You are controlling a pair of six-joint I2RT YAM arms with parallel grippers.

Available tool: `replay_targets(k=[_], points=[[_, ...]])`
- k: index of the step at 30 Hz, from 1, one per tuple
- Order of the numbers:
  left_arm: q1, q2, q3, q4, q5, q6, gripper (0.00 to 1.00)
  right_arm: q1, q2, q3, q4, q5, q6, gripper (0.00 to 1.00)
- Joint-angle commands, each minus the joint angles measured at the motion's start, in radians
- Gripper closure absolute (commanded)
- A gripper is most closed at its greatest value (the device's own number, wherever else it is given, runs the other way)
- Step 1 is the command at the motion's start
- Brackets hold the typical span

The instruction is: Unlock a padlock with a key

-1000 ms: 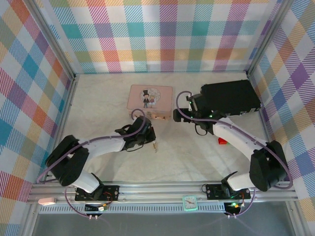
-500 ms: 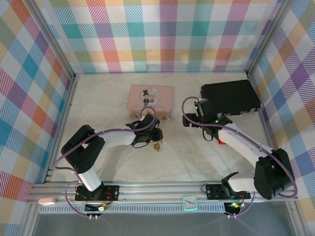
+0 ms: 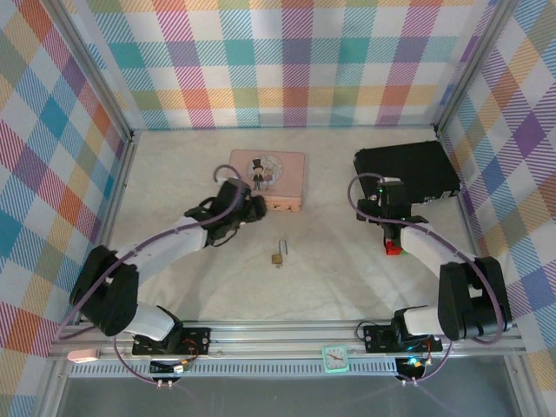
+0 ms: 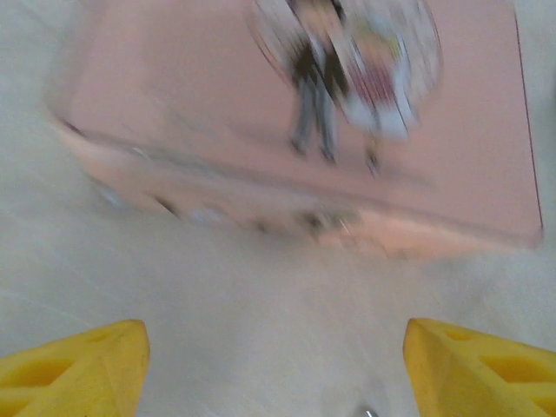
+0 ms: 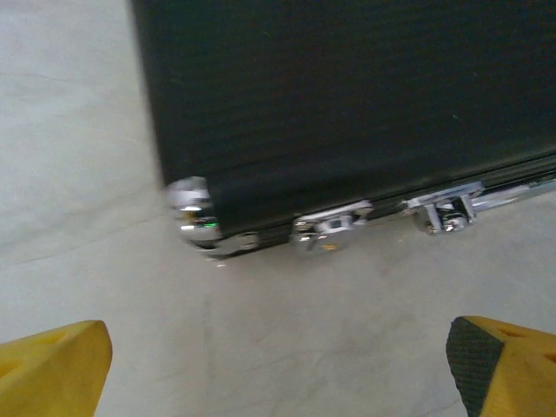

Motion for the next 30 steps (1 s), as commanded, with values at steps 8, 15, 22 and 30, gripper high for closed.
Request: replay_targets(k=[8,15,22,30], points=[[0.226,-0.112,-0.23,0.248,-0.444,0.316,0.23,-0.078,0.101,-0.129,0.548,-0.18,-0.078,0.01],[0.304,-0.03,-0.336,0.447,-0.474,0.41,0.23,-0.13,0.128,-0.238,0.787,-0.272,-0.047,0.01],[0.337,0.071,-0.44,0.776,-0.364,0.492,0.24,-0.128,0.128,-0.232,0.774,-0.268,-0.051,0.01],[0.388,0.161,-0.528,1.034,-0.049,0.504,0.25,-0.123,0.127,-0.23,0.771,-0.265,-0.055,0.01]])
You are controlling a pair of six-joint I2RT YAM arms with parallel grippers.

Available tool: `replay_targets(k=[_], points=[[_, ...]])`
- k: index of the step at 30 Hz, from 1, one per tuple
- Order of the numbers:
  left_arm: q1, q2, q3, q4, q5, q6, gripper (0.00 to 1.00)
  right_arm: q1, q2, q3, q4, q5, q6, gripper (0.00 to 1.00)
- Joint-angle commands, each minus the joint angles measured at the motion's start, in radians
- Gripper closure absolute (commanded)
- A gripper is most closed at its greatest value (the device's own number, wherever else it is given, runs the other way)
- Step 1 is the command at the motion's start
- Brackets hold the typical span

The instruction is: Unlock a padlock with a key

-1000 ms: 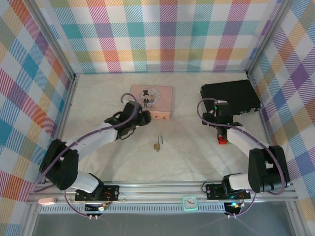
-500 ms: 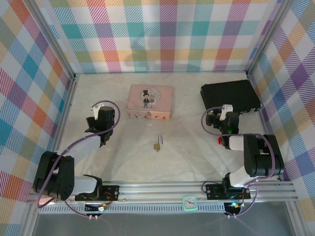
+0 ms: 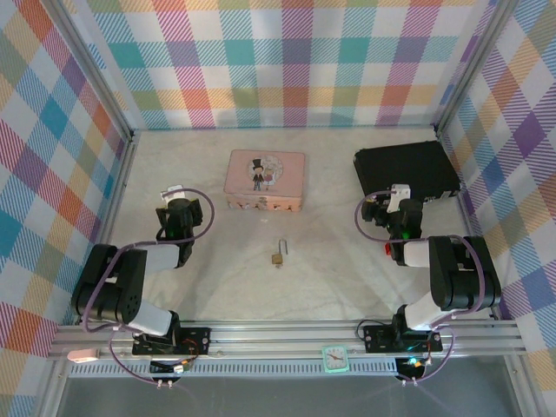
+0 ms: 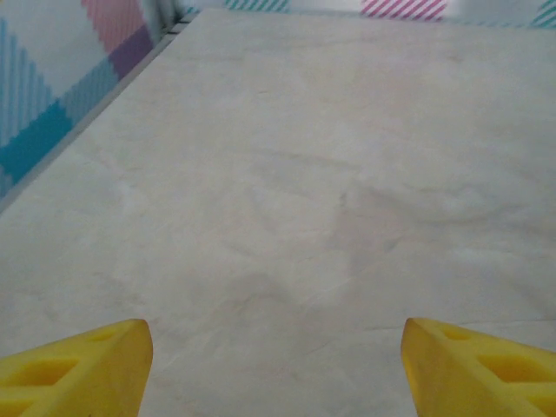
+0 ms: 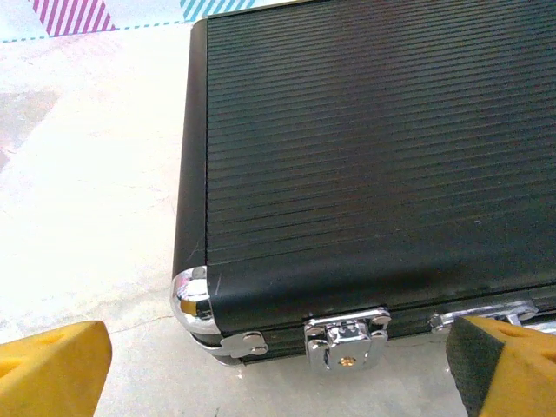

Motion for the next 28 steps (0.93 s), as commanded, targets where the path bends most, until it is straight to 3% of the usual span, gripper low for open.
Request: replay_targets(k=[1,2,8,9,10,11,28], points=[[0.022,0.07,-0.056,0.202,0.13,0.026,0.25,0.005,0.002,0.01,0.041,-0.016,-0.002,0.01],[0.024,0.099,-0.076,0.302,0.128,0.038,0.25,0.005,0.003,0.01,0.039,-0.016,-0.004,0.01],[0.023,0.089,-0.042,0.216,0.13,0.033,0.17,0.006,0.003,0.014,0.032,-0.023,-0.009,0.01],[0.024,0.086,-0.04,0.209,0.131,0.034,0.14,0.006,0.004,0.019,0.024,-0.037,-0.014,0.01],[0.024,0.084,-0.04,0.205,0.132,0.032,0.03,0.006,0.004,0.026,0.011,-0.061,-0.024,0.01],[0.024,0.087,-0.04,0.213,0.133,0.033,0.0,0.005,0.004,0.031,0.003,-0.075,-0.03,0.01],[0.023,0.085,-0.039,0.205,0.135,0.033,0.0,0.005,0.004,0.029,0.006,-0.066,-0.024,0.01]])
